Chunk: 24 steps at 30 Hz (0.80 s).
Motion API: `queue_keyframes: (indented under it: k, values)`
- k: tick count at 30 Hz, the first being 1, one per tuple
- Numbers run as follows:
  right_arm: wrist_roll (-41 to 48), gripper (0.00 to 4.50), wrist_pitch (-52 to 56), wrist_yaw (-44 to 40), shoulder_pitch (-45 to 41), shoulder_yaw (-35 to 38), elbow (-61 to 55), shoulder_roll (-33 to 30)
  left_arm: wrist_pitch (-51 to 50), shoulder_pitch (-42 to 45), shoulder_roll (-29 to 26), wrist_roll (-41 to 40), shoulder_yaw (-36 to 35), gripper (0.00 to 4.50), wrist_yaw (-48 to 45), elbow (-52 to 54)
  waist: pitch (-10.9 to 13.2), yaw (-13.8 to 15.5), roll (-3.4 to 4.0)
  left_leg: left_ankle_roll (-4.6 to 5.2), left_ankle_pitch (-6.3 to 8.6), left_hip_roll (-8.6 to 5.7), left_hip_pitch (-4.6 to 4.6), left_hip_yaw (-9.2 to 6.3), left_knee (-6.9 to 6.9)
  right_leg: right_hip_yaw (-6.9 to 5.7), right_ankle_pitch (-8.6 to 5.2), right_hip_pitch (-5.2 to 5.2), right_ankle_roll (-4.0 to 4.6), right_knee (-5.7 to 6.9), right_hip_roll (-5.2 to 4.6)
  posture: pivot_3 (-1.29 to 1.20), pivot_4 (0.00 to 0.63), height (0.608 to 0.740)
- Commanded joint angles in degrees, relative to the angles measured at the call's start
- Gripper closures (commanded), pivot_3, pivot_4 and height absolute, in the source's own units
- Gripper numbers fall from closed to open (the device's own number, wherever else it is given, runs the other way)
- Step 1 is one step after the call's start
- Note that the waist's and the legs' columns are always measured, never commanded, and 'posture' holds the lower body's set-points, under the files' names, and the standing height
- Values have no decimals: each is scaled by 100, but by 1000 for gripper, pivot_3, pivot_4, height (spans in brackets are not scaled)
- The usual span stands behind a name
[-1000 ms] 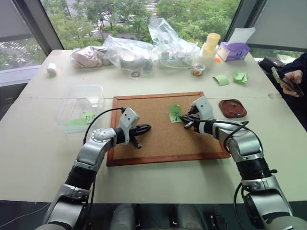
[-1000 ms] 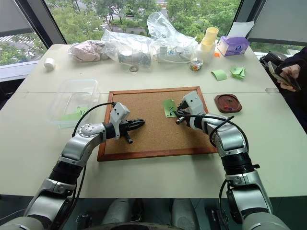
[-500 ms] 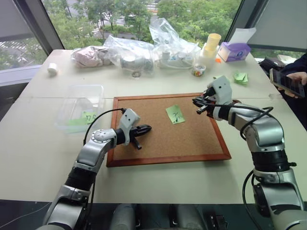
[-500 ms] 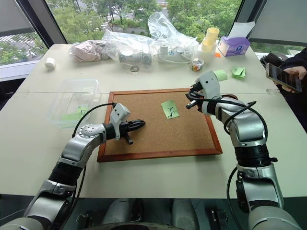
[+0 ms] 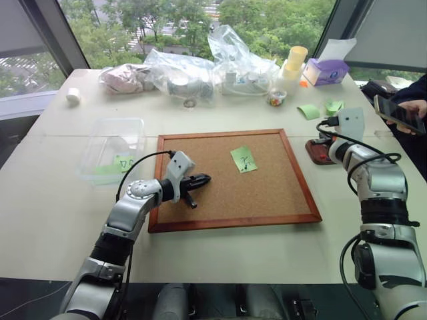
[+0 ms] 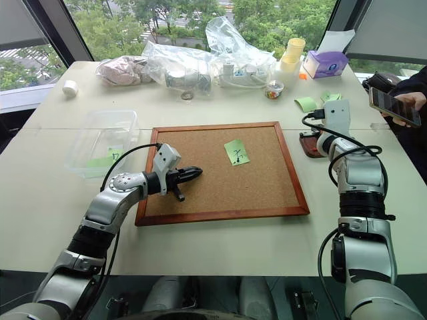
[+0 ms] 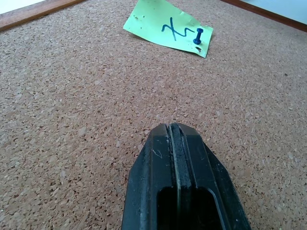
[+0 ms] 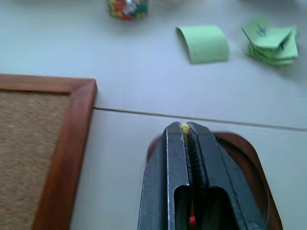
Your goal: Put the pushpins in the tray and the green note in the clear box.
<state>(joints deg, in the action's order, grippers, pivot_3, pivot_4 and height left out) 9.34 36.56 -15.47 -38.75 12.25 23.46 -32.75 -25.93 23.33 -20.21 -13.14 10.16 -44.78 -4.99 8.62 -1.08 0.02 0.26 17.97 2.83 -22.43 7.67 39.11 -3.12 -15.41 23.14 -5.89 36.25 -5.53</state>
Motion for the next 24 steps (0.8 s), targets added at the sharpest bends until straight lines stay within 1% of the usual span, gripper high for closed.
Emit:
queue_keyframes:
  k: [1,11,12,14,16,18,20,24]
  values:
    - [65,4414,-223,-42,-92,175,147,-39,-283,-262,-48,165,291,4500,-71,-337,-1,2,1,0,0,0,0,-1,0,0,0,0,0,0,0,0,150,740]
    - [199,4414,-368,-57,-26,324,721,46,-306,-275,-73,160,262,4500,-53,-312,-1,0,1,-1,0,0,1,-1,0,0,0,-2,0,0,0,0,150,740]
    - [227,4169,-345,-84,-24,344,741,55,-309,-277,-76,160,259,4500,-50,-307,-1,1,1,-1,-1,1,1,-1,0,0,0,-2,0,0,0,0,150,740]
    - [223,3525,-350,-87,-17,350,755,55,-312,-276,-75,157,251,4500,-44,-307,-1,0,1,-1,-1,1,1,-1,0,0,0,-2,0,0,0,0,150,740]
    - [224,2625,-352,-76,-13,347,737,43,-311,-276,-72,155,248,4500,-41,-307,-1,0,1,-1,-1,1,1,0,0,0,0,-2,0,0,0,0,150,740]
    - [225,1550,-344,-77,-1,342,703,27,-311,-280,-68,150,244,4500,-38,-306,-1,0,1,-1,-1,1,1,0,0,0,0,-2,0,0,0,0,150,740]
    - [225,625,-334,-79,-2,347,688,8,-305,-272,-64,150,242,4500,-39,-319,-1,-1,1,-2,-1,1,1,-1,0,0,0,-2,0,0,0,0,150,740]
    - [317,625,-147,-158,25,377,182,-62,-292,-276,-48,143,240,4500,-34,-317,-1,1,1,-2,-1,1,1,-1,0,0,0,-2,0,0,0,0,150,740]
